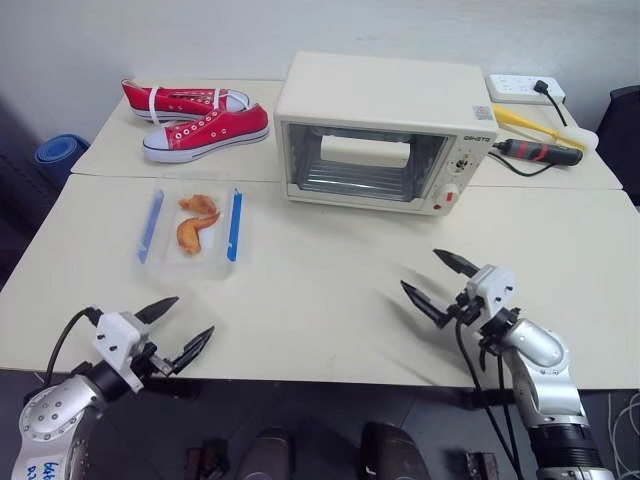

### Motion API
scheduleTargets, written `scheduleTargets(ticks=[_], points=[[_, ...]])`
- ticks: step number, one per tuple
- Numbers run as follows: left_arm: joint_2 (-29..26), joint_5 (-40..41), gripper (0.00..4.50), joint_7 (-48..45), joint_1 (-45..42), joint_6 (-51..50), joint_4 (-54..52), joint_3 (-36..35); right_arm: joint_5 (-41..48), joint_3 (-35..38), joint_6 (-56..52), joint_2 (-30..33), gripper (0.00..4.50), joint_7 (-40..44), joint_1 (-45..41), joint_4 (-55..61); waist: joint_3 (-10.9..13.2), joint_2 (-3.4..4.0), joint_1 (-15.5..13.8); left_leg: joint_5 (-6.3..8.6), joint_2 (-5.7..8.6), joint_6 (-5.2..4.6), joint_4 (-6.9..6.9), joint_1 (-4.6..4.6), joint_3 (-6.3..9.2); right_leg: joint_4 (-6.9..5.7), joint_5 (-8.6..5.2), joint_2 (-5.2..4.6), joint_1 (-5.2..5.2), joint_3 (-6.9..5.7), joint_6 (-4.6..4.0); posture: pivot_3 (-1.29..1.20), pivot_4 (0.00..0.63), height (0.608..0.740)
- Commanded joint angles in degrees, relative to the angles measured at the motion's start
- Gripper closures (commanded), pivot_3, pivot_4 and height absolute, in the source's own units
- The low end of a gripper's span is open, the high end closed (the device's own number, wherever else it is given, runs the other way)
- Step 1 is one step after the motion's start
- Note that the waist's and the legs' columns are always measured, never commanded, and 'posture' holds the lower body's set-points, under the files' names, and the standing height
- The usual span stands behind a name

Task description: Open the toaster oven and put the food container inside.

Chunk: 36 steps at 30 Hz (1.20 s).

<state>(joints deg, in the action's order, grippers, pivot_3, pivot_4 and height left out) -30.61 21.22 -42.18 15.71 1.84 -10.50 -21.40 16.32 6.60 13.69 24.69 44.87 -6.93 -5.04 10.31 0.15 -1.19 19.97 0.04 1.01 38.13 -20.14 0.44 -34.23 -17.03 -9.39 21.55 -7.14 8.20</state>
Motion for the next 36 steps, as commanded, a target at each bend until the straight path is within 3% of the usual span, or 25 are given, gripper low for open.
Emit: scheduleTargets(ticks=[1, 6, 9, 16, 23, 28, 35, 36], points=[[-0.84, 0.77, 0.0, -0.96, -0.4, 0.87, -1.45, -0.19, 1.6, -0.11, -0.44, 0.5, 0.03, 1.03, -0.63, 2.04, 0.0, 0.0, 0.03, 0.0, 0.0, 0.0, 0.0, 0.0, 0.0, 0.0, 0.0, 0.0, 0.0, 0.0, 0.0, 0.0, 0.15, 0.74], [-5.37, 20.36, 0.0, -5.55, -5.09, -13.64, -9.59, -3.49, 8.39, 0.44, -14.82, 3.25, 0.03, 0.66, -7.84, 10.19, 0.05, 0.05, 0.13, 0.0, -0.06, 0.0, 0.07, -0.02, 0.03, -0.09, 0.0, 0.0, 0.03, -0.01, 0.0, 0.0, 0.15, 0.74], [-8.19, 25.49, 0.0, -3.99, -12.05, -18.8, -11.02, -3.78, 11.39, 0.52, -24.17, 4.62, 0.03, -0.89, -15.0, 11.13, 0.05, 0.07, 0.13, 0.0, -0.07, 0.01, 0.11, 0.0, 0.07, -0.19, 0.01, 0.0, 0.03, 0.03, -0.01, 0.0, 0.15, 0.74], [-7.56, 24.49, 0.0, -0.34, -26.03, -21.78, -8.14, -0.16, 9.25, -1.22, -31.75, 3.25, 0.03, -2.93, -29.78, 2.19, 0.05, 0.06, 0.33, 0.0, 0.01, 0.01, 0.05, -0.07, 0.06, -0.05, 0.01, 0.0, 0.05, -0.06, -0.01, 0.0, 0.15, 0.74], [-6.03, 22.97, 0.0, 1.18, -28.62, -22.84, -9.15, 2.51, 6.93, -3.25, -31.58, 0.16, 0.03, -2.98, -35.94, -2.23, 0.05, 0.06, 1.5, 0.0, 0.01, 0.02, 0.02, -0.08, 0.06, -0.03, 0.02, 0.0, 0.05, -0.08, 0.01, 0.0, 0.15, 0.74], [-5.88, 22.32, 0.0, 2.36, -27.81, -23.58, -9.2, 2.46, 9.64, -4.04, -34.17, -0.24, 0.03, 0.66, -34.57, 2.48, 0.05, 0.06, 1.81, 0.0, -0.02, 0.03, 0.0, -0.09, 0.06, -0.03, 0.02, 0.03, 0.08, -0.08, 0.01, 0.0, 0.15, 0.74], [-5.9, 21.09, 0.0, 4.18, -32.5, -25.84, -3.67, 2.94, 8.99, -5.62, -33.24, 3.45, 0.03, 6.97, -25.4, 10.67, 0.05, 0.06, 1.36, 0.0, -0.01, 0.02, 0.03, -0.11, 0.05, 0.0, 0.03, 0.03, 0.08, -0.06, 0.03, 0.0, 0.15, 0.74], [-6.04, 20.47, 0.19, 3.72, -33.77, -25.64, -2.2, 3.32, 8.39, -5.81, -32.23, 3.97, 0.01, 7.52, -24.12, 11.04, 0.05, 0.06, 1.36, 0.0, 0.0, 0.02, 0.03, -0.11, 0.04, -0.01, 0.03, 0.03, 0.08, -0.06, 0.03, 0.0, 0.15, 0.74]])
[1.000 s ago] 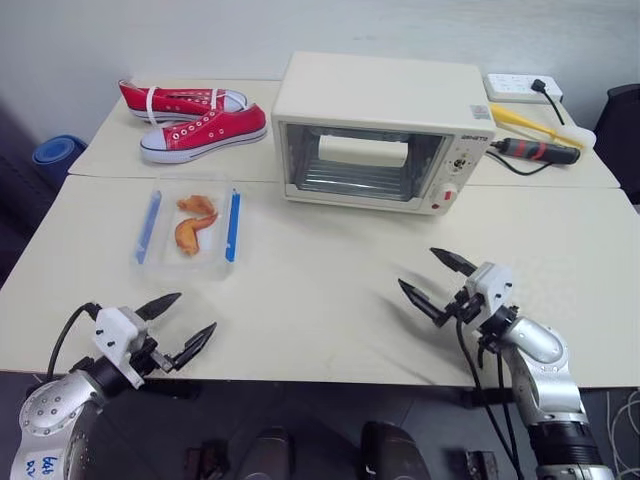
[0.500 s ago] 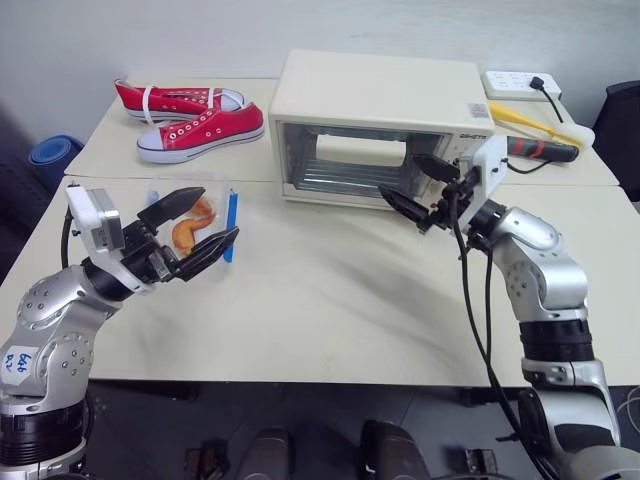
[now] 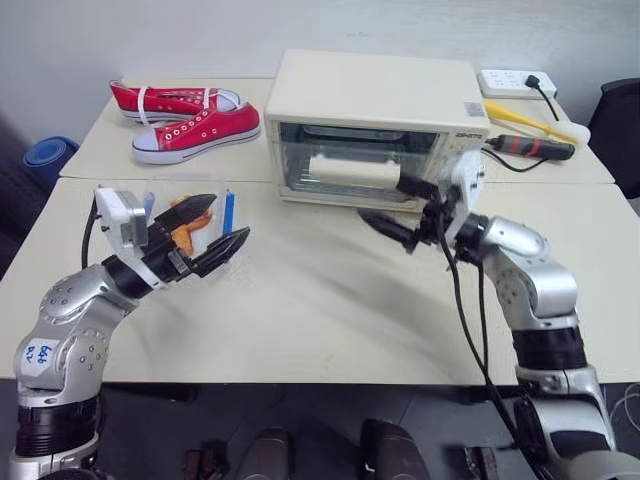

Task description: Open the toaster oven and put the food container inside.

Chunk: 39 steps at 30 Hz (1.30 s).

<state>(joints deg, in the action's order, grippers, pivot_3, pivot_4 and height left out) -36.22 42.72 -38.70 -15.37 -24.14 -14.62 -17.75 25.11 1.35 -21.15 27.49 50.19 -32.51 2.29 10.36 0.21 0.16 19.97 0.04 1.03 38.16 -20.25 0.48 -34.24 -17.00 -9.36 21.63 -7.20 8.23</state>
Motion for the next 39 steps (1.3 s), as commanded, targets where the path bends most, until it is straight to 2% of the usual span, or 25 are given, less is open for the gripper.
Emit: scheduleTargets(ticks=[1, 3, 11, 13, 15, 22, 27, 32, 37, 39], points=[[-0.77, -2.17, 0.44, -0.6, -3.83, 1.07, 3.36, 0.21, -0.93, -0.78, 3.37, 1.46, 0.0, 2.5, 2.27, 3.9, 0.0, 0.0, -0.02, 0.0, 0.0, 0.0, 0.01, 0.01, 0.0, -0.02, 0.0, 0.0, 0.0, 0.0, 0.0, 0.0, 0.15, 0.74], [-1.05, -4.83, 0.91, -1.59, -8.3, 2.62, 8.43, 1.54, -1.87, -1.07, 4.78, 1.91, 0.0, 2.84, 3.56, 3.98, 0.01, -0.01, -0.1, 0.0, 0.01, 0.0, 0.01, 0.02, -0.01, -0.04, 0.0, 0.0, 0.0, 0.0, 0.0, 0.0, 0.15, 0.74], [2.77, -16.5, 3.43, -6.64, -29.07, 12.97, 33.82, 9.36, -3.59, -1.34, 7.94, 0.89, 0.0, 2.51, 4.21, 2.37, 0.02, -0.05, -0.1, 0.0, 0.06, 0.0, 0.03, -0.01, -0.02, 0.02, 0.03, 0.0, -0.01, -0.03, 0.05, 0.0, 0.15, 0.74], [4.35, -18.7, 4.07, -8.19, -32.33, 15.6, 38.76, 10.84, -3.75, -1.28, 8.33, 0.81, 0.0, 2.5, 4.32, 2.1, 0.03, -0.05, -0.07, 0.0, 0.05, 0.0, 0.02, -0.03, -0.02, 0.04, 0.03, 0.0, 0.0, -0.06, 0.06, 0.0, 0.15, 0.74], [5.91, -20.63, 4.47, -9.76, -34.19, 17.96, 42.36, 12.34, -3.9, -1.23, 8.79, 0.86, 0.0, 2.46, 4.63, 1.96, 0.03, -0.05, 0.11, 0.0, 0.06, 0.0, 0.0, -0.03, -0.02, 0.06, 0.04, 0.01, 0.0, -0.06, 0.07, 0.0, 0.15, 0.74], [9.46, -22.48, 4.47, -15.22, -36.4, 20.83, 47.0, 14.17, -3.9, 2.61, 11.0, 3.1, 0.0, 1.26, 11.12, 4.59, 0.08, -0.14, -0.39, 0.0, 0.06, -0.02, 0.02, -0.08, -0.02, 0.07, 0.05, 0.0, 0.01, -0.12, 0.09, 0.0, 0.15, 0.74], [7.93, -26.07, 4.47, -18.87, -34.23, 22.58, 45.36, 16.7, -2.69, 7.82, 14.02, 6.47, 0.0, 2.19, 22.08, 9.07, 0.09, -0.17, -1.0, 0.01, 0.08, -0.06, 0.12, -0.16, -0.02, 0.12, 0.1, -0.02, 0.0, -0.12, 0.19, 0.0, 0.15, 0.74], [5.95, -31.75, 4.47, -19.26, -29.9, 22.87, 38.43, 21.47, -2.26, 17.03, 20.64, 8.49, 0.0, 2.88, 35.22, 10.86, 0.1, -0.19, -1.58, 0.01, 0.08, -0.07, 0.08, -0.11, -0.06, 0.13, 0.1, -0.02, -0.02, -0.08, 0.19, 0.0, 0.15, 0.74], [6.08, -34.78, 4.47, -16.7, -25.7, 18.74, 32.41, 24.06, 0.87, 20.05, 25.86, 7.27, 0.0, 4.53, 37.15, 10.72, 0.12, -0.21, -1.34, -0.03, 0.07, -0.14, 0.14, -0.02, -0.23, 0.1, 0.24, -0.01, -0.05, 0.14, 0.21, 0.0, 0.15, 0.74], [6.23, -35.51, 4.47, -15.98, -24.31, 17.77, 30.69, 24.67, 6.64, 20.06, 21.66, 7.35, 0.0, 5.74, 37.06, 12.25, 0.12, -0.21, -1.34, -0.03, 0.05, -0.14, 0.1, 0.05, -0.27, 0.09, 0.24, 0.0, -0.05, 0.19, 0.21, 0.0, 0.15, 0.74]])
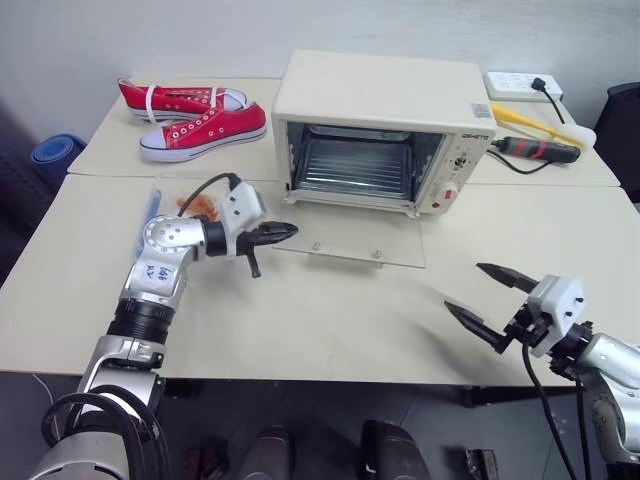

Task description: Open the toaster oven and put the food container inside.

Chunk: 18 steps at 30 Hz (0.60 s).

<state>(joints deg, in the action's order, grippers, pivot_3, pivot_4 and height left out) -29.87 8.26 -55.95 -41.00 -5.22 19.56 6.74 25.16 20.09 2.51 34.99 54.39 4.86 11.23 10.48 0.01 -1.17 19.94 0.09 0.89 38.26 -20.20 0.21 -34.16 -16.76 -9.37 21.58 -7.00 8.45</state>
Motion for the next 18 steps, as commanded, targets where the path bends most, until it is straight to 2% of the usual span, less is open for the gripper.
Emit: scheduleTargets(ticks=[1, 2, 5, 8, 11, 16, 18], points=[[-0.31, -1.36, 4.47, 1.38, 1.96, -2.41, -4.28, 0.6, 7.62, 1.22, -2.83, -0.2, 0.0, 0.94, -1.01, 3.99, 0.0, 0.0, -0.01, 0.0, 0.0, 0.0, -0.01, 0.0, 0.0, 0.01, 0.0, 0.0, 0.0, 0.0, 0.0, 0.0, 0.15, 0.74], [-0.53, -1.67, 4.47, 1.34, 2.6, -2.87, -4.96, 0.96, 9.42, 0.71, -3.73, -0.45, 0.0, 0.93, -2.2, 4.79, 0.0, 0.0, -0.02, 0.0, 0.0, 0.0, -0.01, 0.0, 0.0, 0.02, 0.0, 0.0, 0.0, 0.0, 0.0, 0.0, 0.15, 0.74], [0.3, 0.26, 3.91, 2.83, 3.79, -7.07, -7.58, -0.74, 9.32, -1.73, -2.57, -2.45, 0.0, -0.71, -6.86, 5.37, 0.0, 0.0, -0.05, 0.0, 0.0, 0.0, 0.02, -0.02, 0.0, 0.02, 0.0, 0.0, 0.0, 0.0, 0.0, 0.0, 0.15, 0.74], [0.23, 1.54, 2.97, 3.42, 4.92, -8.5, -10.24, -2.26, 8.09, -4.43, -1.47, -3.73, 0.0, -0.16, -9.31, 5.37, 0.0, 0.0, -0.22, 0.0, -0.01, 0.0, 0.03, -0.02, 0.03, 0.03, 0.0, 0.0, 0.0, -0.01, 0.0, 0.0, 0.15, 0.74], [0.27, 8.61, 2.07, 4.22, 8.06, -13.64, -18.27, -7.96, 7.97, -7.48, -1.71, -4.46, 0.0, 0.38, -11.67, 5.92, 0.0, -0.01, -0.16, 0.01, 0.01, -0.02, 0.02, -0.09, 0.06, 0.1, 0.0, -0.01, 0.01, -0.02, 0.0, 0.0, 0.15, 0.74], [-7.75, 21.42, 0.59, 9.25, 21.75, -32.39, -38.02, -26.45, 10.19, -12.42, -3.31, -3.84, 0.0, 4.65, -15.29, 7.09, 0.01, 0.0, 1.5, 0.02, -0.1, 0.01, -0.09, -0.04, 0.09, 0.1, 0.0, 0.03, 0.04, -0.01, 0.0, 0.0, 0.15, 0.74], [-9.81, 26.16, 0.01, 9.66, 28.05, -35.19, -42.46, -35.7, 10.5, -13.27, -3.11, -3.84, 0.0, 6.22, -16.16, 6.56, 0.01, 0.01, 1.58, 0.02, -0.16, 0.04, -0.14, 0.0, 0.09, 0.1, 0.0, 0.08, 0.04, 0.0, 0.0, 0.0, 0.15, 0.74]])
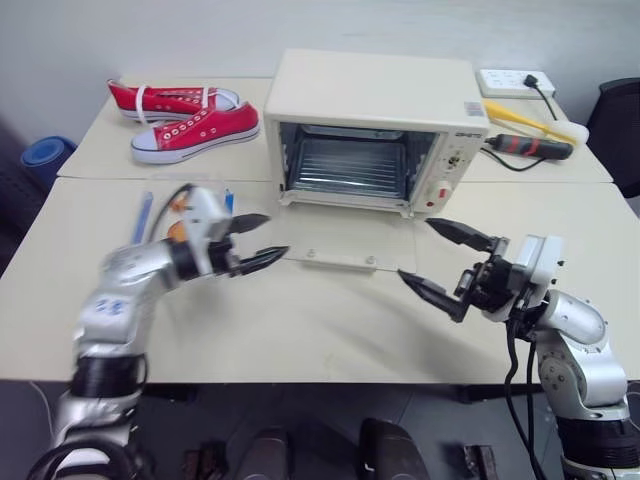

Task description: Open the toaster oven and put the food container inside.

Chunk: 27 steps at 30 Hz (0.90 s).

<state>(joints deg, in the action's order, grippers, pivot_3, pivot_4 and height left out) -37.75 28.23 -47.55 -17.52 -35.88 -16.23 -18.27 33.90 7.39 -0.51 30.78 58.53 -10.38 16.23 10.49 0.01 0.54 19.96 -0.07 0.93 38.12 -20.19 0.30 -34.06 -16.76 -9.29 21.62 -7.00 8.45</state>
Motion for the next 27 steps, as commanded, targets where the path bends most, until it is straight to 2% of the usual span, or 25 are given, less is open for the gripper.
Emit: scheduleTargets(ticks=[1, 5, 8, 12, 15, 17, 19, 20, 23, 25, 27], points=[[-2.44, 7.31, 0.01, 1.73, 7.96, -5.33, -8.13, -15.17, 1.78, -0.94, 0.08, 0.28, 0.0, 2.73, -1.35, 1.21, 0.0, 0.01, -0.26, 0.0, 0.0, 0.0, 0.02, 0.0, 0.04, 0.0, 0.0, -0.01, -0.02, -0.02, 0.0, 0.0, 0.15, 0.74], [-0.67, 8.48, 0.01, 3.68, 22.19, -5.54, -10.83, -29.51, 1.52, -2.03, 1.05, -0.53, 0.0, 4.14, -3.13, -0.5, 0.01, 0.0, -0.42, 0.03, 0.04, -0.02, 0.09, -0.02, 0.03, 0.09, 0.0, -0.06, -0.06, 0.04, 0.0, 0.0, 0.15, 0.74], [4.34, 7.02, 0.01, 4.34, 34.11, -1.66, -9.35, -37.22, 1.41, -2.67, 1.62, -1.0, 0.0, 5.15, -4.15, -1.55, 0.01, -0.02, -0.72, 0.04, 0.05, -0.01, 0.12, -0.03, 0.06, 0.1, 0.0, -0.06, -0.08, 0.0, -0.01, 0.0, 0.15, 0.74], [7.56, 5.34, 0.01, 5.49, 40.78, 3.91, -10.82, -37.77, 1.2, -2.92, 1.84, -1.04, 0.0, 6.61, -4.47, -2.34, 0.0, -0.09, -2.1, 0.1, 0.06, -0.04, 0.18, -0.03, 0.05, 0.11, 0.01, -0.06, -0.11, -0.01, -0.01, 0.0, 0.15, 0.74], [8.19, 10.2, 0.01, 12.04, 38.8, -2.1, -15.36, -35.54, 1.18, -2.85, 1.45, -0.65, 0.0, 7.64, -4.69, -3.21, -0.01, -0.11, -2.43, 0.12, 0.07, -0.08, 0.26, -0.05, 0.07, 0.1, 0.03, -0.07, -0.15, 0.0, -0.06, 0.0, 0.15, 0.74], [9.46, 20.31, 0.01, 24.19, 34.42, -13.87, -17.94, -36.07, 1.1, -2.97, 1.11, -0.4, 0.0, 8.37, -4.9, -3.72, -0.01, -0.11, -2.45, 0.15, 0.07, -0.11, 0.29, -0.04, 0.08, 0.09, 0.04, -0.07, -0.16, 0.04, -0.07, 0.0, 0.15, 0.74], [10.68, 35.94, 0.01, 41.09, 30.36, -23.12, -17.98, -35.92, 0.92, -2.83, 1.38, -0.1, 0.0, 9.32, -5.17, -4.58, -0.02, -0.12, -1.98, 0.16, 0.04, -0.1, 0.29, -0.02, 0.27, 0.03, 0.04, -0.09, -0.15, 0.11, -0.06, 0.0, 0.15, 0.74], [9.36, 47.48, 0.01, 51.22, 31.48, -23.63, -17.34, -33.23, 0.82, -2.65, 1.65, 0.0, 0.0, 9.77, -5.38, -5.24, -0.02, -0.12, -1.87, 0.16, 0.04, -0.09, 0.26, 0.01, 0.47, 0.01, 0.04, -0.09, -0.14, 0.17, -0.06, 0.0, 0.15, 0.74], [3.24, 70.1, 0.01, 76.8, 33.26, -19.8, -17.23, -23.28, 0.47, -2.24, 2.48, 0.33, 0.0, 11.07, -5.9, -6.9, -0.04, -0.14, -0.88, 0.2, 0.02, -0.06, 0.17, 0.11, 0.54, -0.07, 0.04, -0.12, -0.1, 0.48, -0.06, 0.0, 0.15, 0.74], [-2.59, 79.98, 0.01, 90.76, 32.34, -14.68, -15.29, -17.27, 0.42, -2.1, 2.83, 0.48, 0.0, 11.6, -5.98, -7.42, -0.04, -0.14, -0.67, 0.2, 0.03, -0.06, 0.16, 0.11, 0.6, -0.05, 0.04, -0.14, -0.1, 0.75, -0.07, 0.0, 0.15, 0.74], [-5.91, 84.09, 0.01, 97.28, 29.32, -11.34, -13.79, -13.05, 0.37, -2.06, 3.05, 0.51, 0.0, 11.89, -5.9, -7.57, -0.04, -0.12, -0.64, 0.19, 0.03, -0.05, 0.22, 0.1, 0.6, -0.04, 0.03, -0.1, -0.1, 0.77, -0.08, 0.0, 0.15, 0.74]])
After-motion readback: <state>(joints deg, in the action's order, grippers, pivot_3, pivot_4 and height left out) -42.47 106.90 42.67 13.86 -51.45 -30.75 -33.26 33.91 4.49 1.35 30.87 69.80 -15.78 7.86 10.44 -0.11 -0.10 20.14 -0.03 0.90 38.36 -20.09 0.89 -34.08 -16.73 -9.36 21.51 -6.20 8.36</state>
